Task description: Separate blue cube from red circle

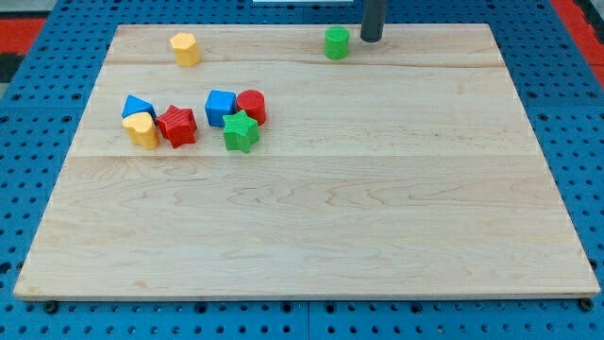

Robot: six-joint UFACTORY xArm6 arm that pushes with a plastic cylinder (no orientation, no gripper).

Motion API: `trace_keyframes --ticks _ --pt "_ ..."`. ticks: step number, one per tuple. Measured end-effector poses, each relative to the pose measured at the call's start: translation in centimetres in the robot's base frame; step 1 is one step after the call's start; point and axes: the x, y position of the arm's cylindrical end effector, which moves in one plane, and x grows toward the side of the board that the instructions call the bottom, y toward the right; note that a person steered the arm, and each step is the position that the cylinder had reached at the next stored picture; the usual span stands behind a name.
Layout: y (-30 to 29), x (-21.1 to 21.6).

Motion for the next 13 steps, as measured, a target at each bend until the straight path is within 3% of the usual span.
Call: trace_keyframes --ticks 2,5,6,7,8,9,10,11,13 --pt "-5.5 1.4" --pt "-4.9 0.2" --pt "-3.7 3.4" --pt "0.7 10.0" --pt "0.7 20.3" --pt "-2.8 27.1" --pt "-11.4 30.2" --pt "-17.1 30.1" --pt "-19.5 27.5"
